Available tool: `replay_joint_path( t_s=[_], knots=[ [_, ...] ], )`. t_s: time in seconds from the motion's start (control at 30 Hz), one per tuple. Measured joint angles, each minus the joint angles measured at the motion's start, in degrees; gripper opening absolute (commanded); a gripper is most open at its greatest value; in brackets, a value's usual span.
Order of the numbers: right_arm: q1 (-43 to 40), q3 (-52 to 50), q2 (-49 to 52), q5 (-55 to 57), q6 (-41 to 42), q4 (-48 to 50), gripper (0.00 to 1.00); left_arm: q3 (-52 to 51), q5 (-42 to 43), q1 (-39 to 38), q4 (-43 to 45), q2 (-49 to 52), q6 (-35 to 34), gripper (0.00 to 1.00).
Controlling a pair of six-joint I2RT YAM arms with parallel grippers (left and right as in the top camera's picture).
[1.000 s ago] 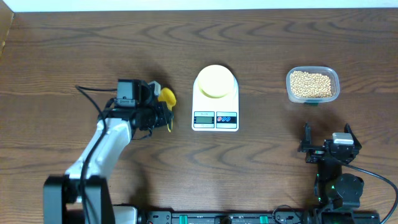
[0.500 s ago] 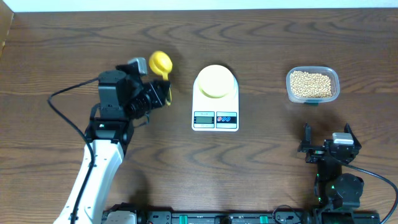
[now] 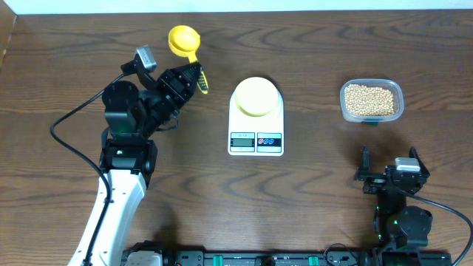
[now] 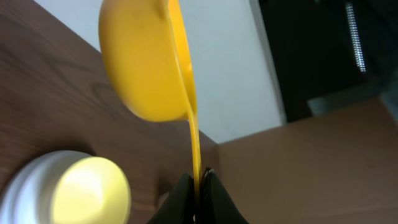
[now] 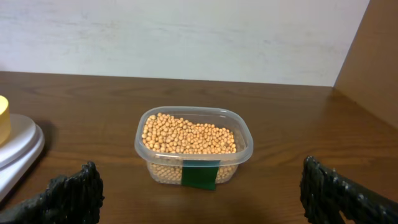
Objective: Scoop item into bowl and weigh 50g on scale
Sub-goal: 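Lift the yellow scoop with the left gripper and raise it upward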
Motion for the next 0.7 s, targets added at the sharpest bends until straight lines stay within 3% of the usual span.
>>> replay_joint_path(
  t_s=[0.23, 0.33, 0.57, 0.7],
  knots=[
    [0.0, 0.0, 0.0, -0.8, -0.4, 1.3, 0.99, 0.0, 3.2, 0.0, 2.5, 0.0, -7.1, 0.07],
    [0.0, -0.1, 0.1, -5.8, 4.5, 6.5, 0.99, 0.0, 4.4, 0.0, 2.6, 0.0, -8.3, 0.07],
    [0.0, 0.0, 0.1, -13.0, 22.1, 29.4, 0.99, 0.0, 5.2, 0.0, 8.8, 0.0, -9.1, 0.07],
    [0.0, 2.7, 2.8, -14.3, 25.7, 32.6, 0.99, 0.0, 5.5, 0.0, 10.4, 0.0, -9.1, 0.07]
  ],
)
